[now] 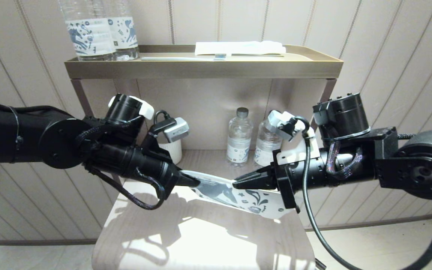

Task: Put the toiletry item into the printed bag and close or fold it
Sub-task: Close the strorage bag and place it on the desk

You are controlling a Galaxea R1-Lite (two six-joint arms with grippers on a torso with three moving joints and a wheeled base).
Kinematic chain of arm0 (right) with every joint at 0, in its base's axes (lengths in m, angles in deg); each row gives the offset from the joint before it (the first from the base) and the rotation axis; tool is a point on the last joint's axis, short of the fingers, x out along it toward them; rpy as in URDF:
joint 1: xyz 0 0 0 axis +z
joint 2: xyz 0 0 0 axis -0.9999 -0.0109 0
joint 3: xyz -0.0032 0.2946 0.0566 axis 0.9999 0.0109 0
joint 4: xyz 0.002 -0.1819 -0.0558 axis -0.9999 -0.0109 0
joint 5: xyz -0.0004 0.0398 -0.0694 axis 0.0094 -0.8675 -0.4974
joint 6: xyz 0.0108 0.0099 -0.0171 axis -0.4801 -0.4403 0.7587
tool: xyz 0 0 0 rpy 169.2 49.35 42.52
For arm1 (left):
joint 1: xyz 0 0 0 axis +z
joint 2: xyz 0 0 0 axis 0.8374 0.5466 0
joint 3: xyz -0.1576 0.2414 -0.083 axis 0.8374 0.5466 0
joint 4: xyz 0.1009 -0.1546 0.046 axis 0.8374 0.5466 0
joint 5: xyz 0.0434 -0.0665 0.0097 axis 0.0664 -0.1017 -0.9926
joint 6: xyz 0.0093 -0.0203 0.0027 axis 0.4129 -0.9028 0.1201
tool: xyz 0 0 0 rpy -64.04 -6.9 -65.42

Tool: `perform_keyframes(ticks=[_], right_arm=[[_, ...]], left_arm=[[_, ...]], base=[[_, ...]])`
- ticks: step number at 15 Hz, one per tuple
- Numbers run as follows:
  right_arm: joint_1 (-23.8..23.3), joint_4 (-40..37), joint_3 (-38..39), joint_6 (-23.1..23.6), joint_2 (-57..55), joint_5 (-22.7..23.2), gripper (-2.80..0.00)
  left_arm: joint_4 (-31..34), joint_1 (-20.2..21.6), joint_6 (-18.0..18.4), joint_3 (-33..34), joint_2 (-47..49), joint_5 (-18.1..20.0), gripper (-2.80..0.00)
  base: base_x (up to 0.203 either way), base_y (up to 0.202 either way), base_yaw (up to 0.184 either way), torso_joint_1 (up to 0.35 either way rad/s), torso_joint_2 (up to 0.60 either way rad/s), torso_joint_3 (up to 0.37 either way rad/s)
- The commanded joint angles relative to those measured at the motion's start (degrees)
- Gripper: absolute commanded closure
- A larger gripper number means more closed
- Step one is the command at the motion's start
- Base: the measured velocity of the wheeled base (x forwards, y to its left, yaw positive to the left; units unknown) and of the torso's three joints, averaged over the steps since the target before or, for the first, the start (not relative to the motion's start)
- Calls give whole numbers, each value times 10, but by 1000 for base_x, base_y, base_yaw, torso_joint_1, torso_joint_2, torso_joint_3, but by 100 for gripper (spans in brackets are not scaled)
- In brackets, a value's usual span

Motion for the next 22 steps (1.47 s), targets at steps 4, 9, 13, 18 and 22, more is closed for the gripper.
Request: perform_keyframes(ticks=[4,9,13,18,22], right_arm=[[-17,1,-8,1,-6,1,0],[-52,1,-30,1,-40,2,0],[-86,1,-45,2,-43,2,0],[-112,0,-56,1,-40,1,0],[-110,1,-56,2,-51,0,0]], left_arm=[[3,57,4,4,-16,3,0],[2,83,6,18,-29,3,0],[1,85,7,20,-28,4,0],[-2,83,7,18,-19,7,0],[-3,53,1,16,-2,6,0]], base=[[0,0,0,0,0,0],[0,0,0,0,0,0],[0,0,0,0,0,0],[0,0,0,0,0,0],[0,0,0,0,0,0]])
